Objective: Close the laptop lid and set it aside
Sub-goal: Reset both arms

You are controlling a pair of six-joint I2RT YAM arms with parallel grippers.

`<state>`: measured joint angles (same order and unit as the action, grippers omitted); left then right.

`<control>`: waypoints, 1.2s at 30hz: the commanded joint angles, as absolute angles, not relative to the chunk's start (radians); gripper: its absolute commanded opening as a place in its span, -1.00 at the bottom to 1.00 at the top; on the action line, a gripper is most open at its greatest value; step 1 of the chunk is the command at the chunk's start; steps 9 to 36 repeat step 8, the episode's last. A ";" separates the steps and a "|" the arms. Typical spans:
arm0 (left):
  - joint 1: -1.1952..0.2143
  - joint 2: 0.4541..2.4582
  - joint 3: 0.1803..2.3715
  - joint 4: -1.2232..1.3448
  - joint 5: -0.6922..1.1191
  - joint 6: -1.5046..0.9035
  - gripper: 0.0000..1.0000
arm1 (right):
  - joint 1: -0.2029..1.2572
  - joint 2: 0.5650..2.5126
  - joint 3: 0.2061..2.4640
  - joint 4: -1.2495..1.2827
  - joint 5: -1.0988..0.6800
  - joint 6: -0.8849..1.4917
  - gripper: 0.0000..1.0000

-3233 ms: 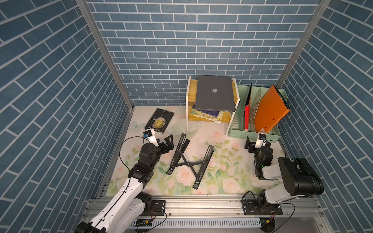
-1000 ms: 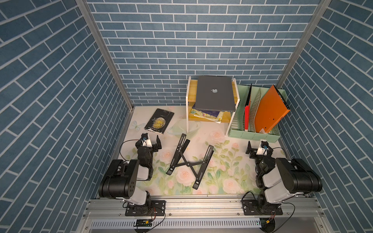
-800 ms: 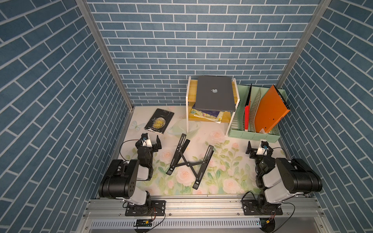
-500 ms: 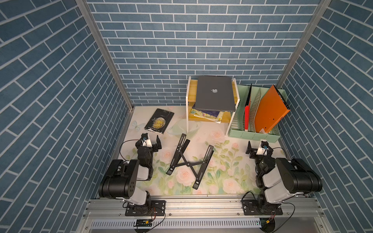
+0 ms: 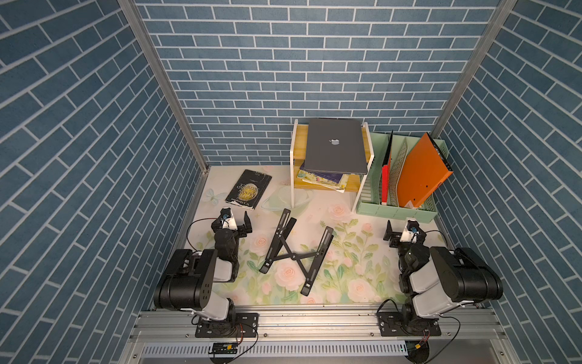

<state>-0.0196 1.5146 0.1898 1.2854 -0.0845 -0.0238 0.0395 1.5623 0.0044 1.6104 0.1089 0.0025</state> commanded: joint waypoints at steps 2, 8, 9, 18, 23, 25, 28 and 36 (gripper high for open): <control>-0.022 1.514 0.199 1.305 -0.080 -0.023 1.00 | 0.046 1.569 -0.057 1.844 0.126 -0.003 0.99; -0.021 1.513 0.199 1.305 -0.080 -0.025 1.00 | 0.045 1.568 -0.058 1.845 0.128 0.000 0.99; -0.021 1.513 0.199 1.305 -0.080 -0.025 1.00 | 0.045 1.568 -0.058 1.845 0.128 0.000 0.99; -0.021 1.513 0.199 1.305 -0.080 -0.025 1.00 | 0.045 1.568 -0.058 1.845 0.128 0.000 0.99; -0.021 1.513 0.199 1.305 -0.080 -0.025 1.00 | 0.045 1.568 -0.058 1.845 0.128 0.000 0.99; -0.021 1.513 0.199 1.305 -0.080 -0.025 1.00 | 0.045 1.568 -0.058 1.845 0.128 0.000 0.99; -0.021 1.513 0.199 1.305 -0.080 -0.025 1.00 | 0.045 1.568 -0.058 1.845 0.128 0.000 0.99; -0.021 1.513 0.199 1.305 -0.080 -0.025 1.00 | 0.045 1.568 -0.058 1.845 0.128 0.000 0.99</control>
